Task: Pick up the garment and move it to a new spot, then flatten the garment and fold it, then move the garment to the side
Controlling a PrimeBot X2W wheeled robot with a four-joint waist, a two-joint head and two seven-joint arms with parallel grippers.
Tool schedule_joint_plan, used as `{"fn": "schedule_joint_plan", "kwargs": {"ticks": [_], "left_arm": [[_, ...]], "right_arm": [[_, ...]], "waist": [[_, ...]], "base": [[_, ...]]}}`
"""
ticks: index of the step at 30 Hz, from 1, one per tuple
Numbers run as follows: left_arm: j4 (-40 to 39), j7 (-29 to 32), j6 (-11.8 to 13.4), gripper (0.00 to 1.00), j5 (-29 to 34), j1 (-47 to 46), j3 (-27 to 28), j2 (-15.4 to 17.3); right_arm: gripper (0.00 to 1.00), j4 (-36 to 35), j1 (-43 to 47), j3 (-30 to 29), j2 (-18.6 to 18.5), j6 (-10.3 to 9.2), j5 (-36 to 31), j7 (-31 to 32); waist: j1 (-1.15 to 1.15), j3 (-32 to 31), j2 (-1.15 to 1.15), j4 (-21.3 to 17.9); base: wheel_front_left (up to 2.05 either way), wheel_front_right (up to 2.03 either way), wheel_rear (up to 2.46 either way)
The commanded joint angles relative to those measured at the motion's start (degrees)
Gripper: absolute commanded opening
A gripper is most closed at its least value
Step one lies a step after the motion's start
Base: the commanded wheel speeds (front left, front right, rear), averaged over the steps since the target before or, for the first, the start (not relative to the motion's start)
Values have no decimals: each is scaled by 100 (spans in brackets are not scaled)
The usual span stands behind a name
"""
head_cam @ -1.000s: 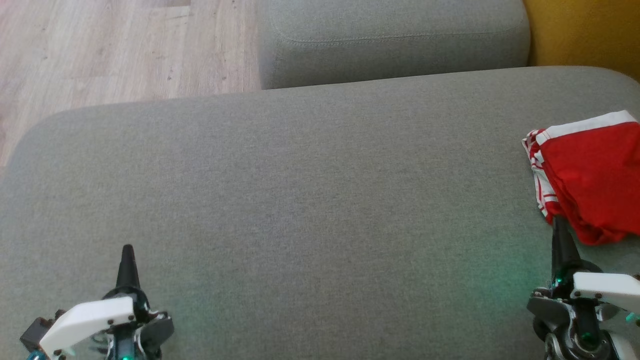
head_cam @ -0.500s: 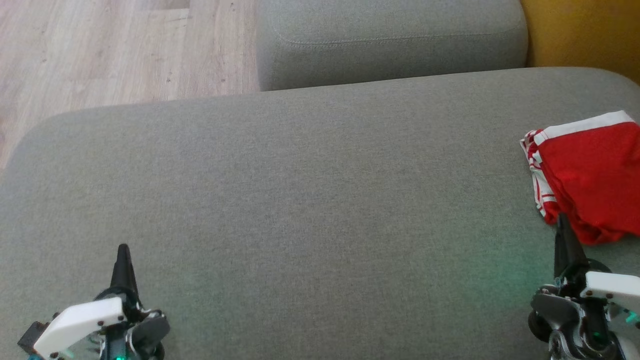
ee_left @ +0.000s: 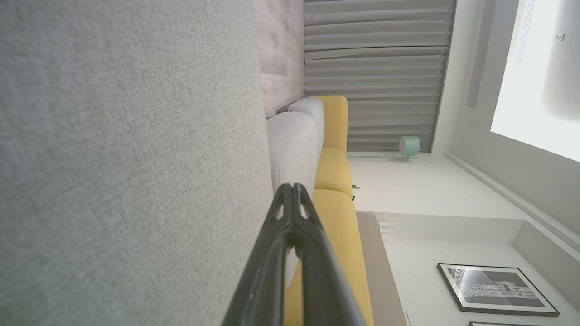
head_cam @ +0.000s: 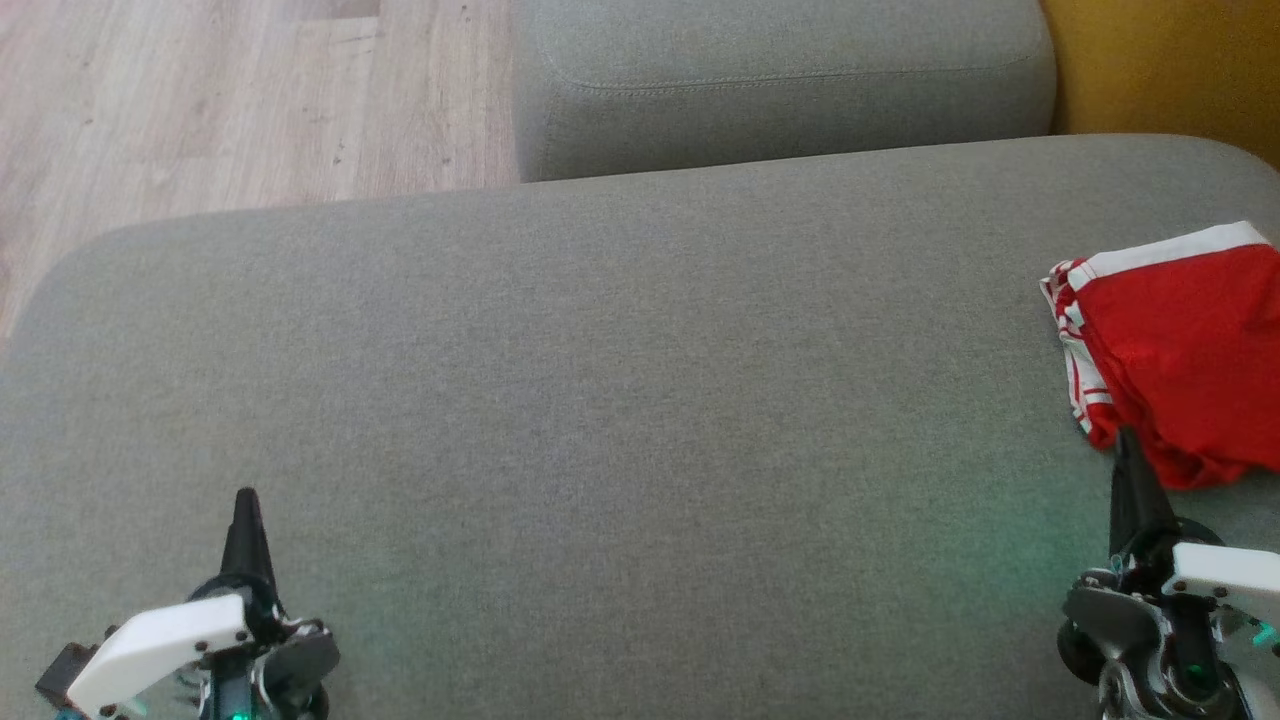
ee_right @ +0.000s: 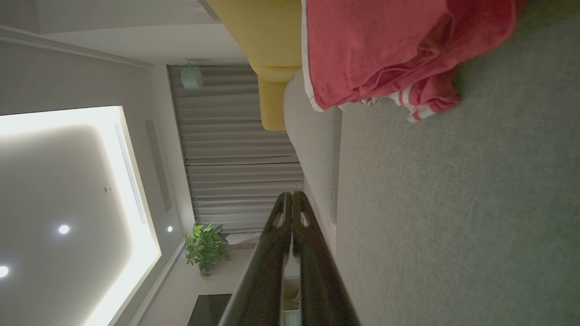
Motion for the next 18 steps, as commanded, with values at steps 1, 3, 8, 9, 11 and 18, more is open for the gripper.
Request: {"fn": "schedule_joint_plan", "kwargs": {"ticks": [1, 3, 8, 9, 11, 18], "left_arm": [[-210, 47, -38, 0, -31, -275, 210, 51], [-210, 47, -38, 0, -31, -275, 210, 51], [-211, 47, -38, 0, -31, -275, 210, 51], [-211, 47, -38, 0, -31, -275, 210, 51], [-211, 47, -38, 0, -31, -275, 210, 51], [-211, 46, -38, 0, -32, -275, 209, 51]], "right_arm": [[0, -219, -317, 104, -57, -4, 29, 34], [0, -219, -318, 103, -56, -4, 28, 35], [0, -219, -318, 99, -53, -4, 25, 38], [0, -219, -318, 98, -53, -4, 24, 38], [0, -218, -318, 97, -52, -4, 23, 40], [0, -218, -319, 92, -48, -4, 19, 43]], "waist": [[0, 0, 0, 0], [0, 0, 0, 0], [0, 0, 0, 0], [0, 0, 0, 0], [0, 0, 0, 0], [0, 0, 0, 0]], "base": [[0, 0, 0], [0, 0, 0], [0, 0, 0], [0, 0, 0], [0, 0, 0], [0, 0, 0]]}}
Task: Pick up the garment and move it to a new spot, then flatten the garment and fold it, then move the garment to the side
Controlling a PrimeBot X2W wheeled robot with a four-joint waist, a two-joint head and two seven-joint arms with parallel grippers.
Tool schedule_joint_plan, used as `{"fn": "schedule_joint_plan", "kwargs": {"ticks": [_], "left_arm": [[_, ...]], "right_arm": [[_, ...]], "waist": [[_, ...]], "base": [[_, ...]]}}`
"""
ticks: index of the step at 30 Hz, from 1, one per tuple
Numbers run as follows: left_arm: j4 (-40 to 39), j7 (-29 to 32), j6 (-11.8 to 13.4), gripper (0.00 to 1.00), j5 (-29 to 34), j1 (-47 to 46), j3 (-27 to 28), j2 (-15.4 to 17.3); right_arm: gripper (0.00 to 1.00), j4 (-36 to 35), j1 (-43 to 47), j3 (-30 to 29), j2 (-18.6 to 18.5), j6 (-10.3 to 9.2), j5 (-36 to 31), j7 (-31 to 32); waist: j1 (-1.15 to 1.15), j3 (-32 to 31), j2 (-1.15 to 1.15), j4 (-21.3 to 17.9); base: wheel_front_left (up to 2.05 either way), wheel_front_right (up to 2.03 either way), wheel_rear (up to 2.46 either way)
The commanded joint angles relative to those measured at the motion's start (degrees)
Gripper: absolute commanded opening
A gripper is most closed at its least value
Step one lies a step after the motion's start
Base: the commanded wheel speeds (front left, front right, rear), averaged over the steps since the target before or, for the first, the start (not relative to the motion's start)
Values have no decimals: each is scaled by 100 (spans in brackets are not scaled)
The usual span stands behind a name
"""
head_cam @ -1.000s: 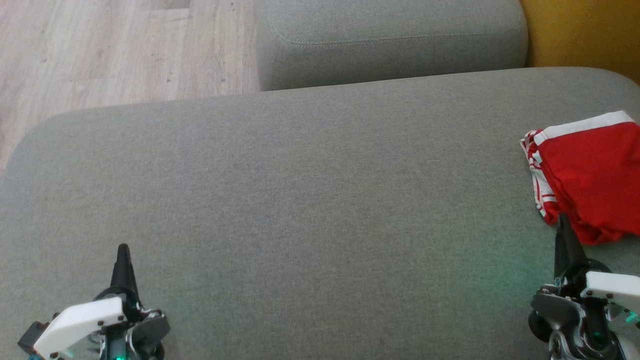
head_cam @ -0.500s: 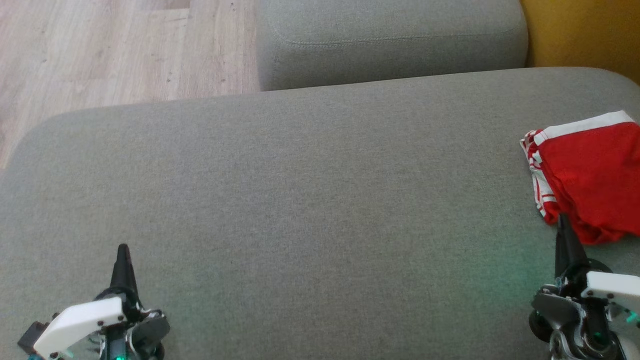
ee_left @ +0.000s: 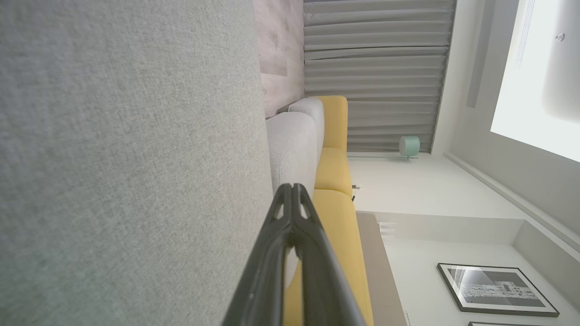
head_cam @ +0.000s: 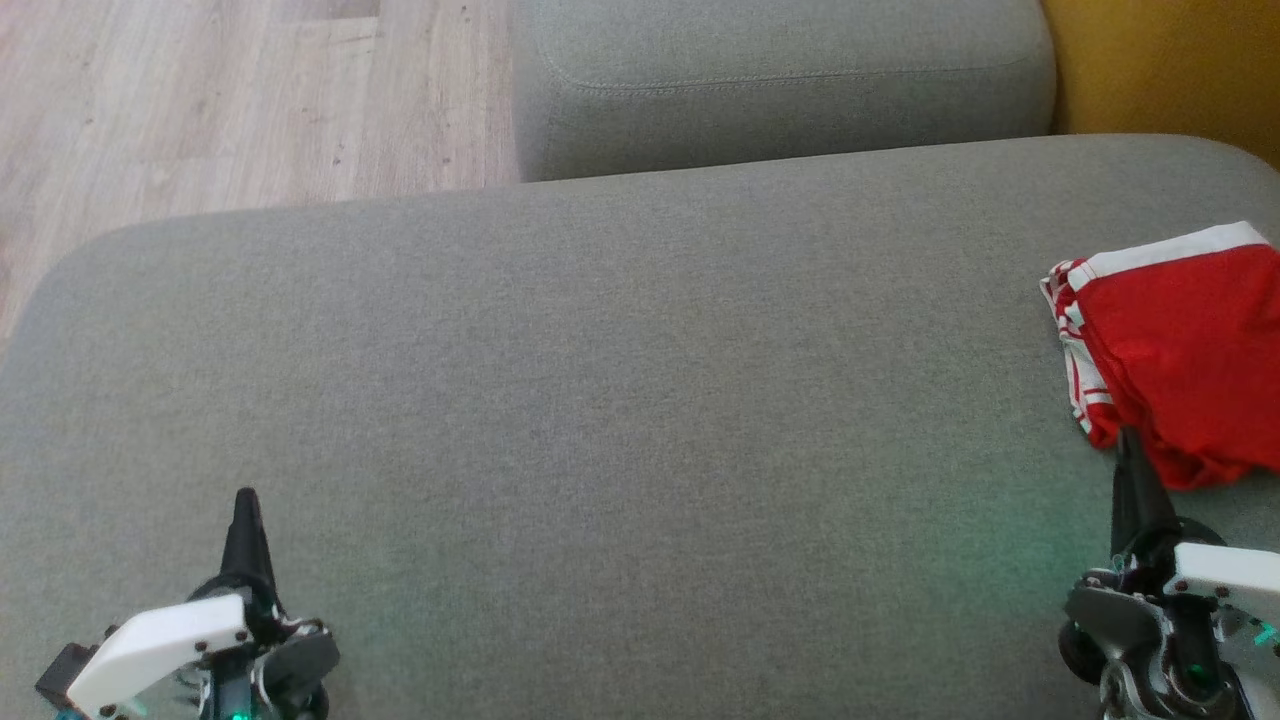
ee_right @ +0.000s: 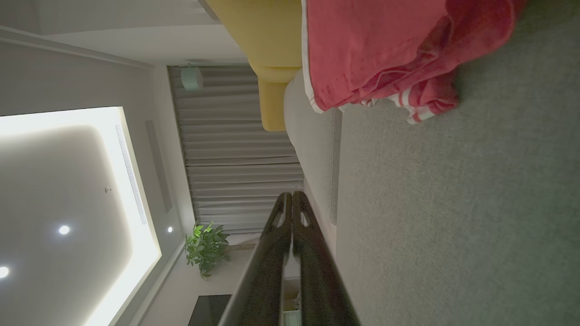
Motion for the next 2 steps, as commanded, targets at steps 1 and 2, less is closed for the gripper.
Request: {"fn": "schedule_joint_plan", "kwargs": {"ticks": [1, 2], "left_arm": [[-210, 46, -37, 0, -32, -275, 208, 51], [-210, 46, -37, 0, -32, -275, 208, 51]], "right_arm": [[0, -218, -317, 112, -48, -4, 19, 37], [0, -218, -318, 112, -47, -4, 18, 38]], "waist": [[0, 0, 0, 0], [0, 0, 0, 0]], "base": [[0, 0, 0], [0, 0, 0]]}}
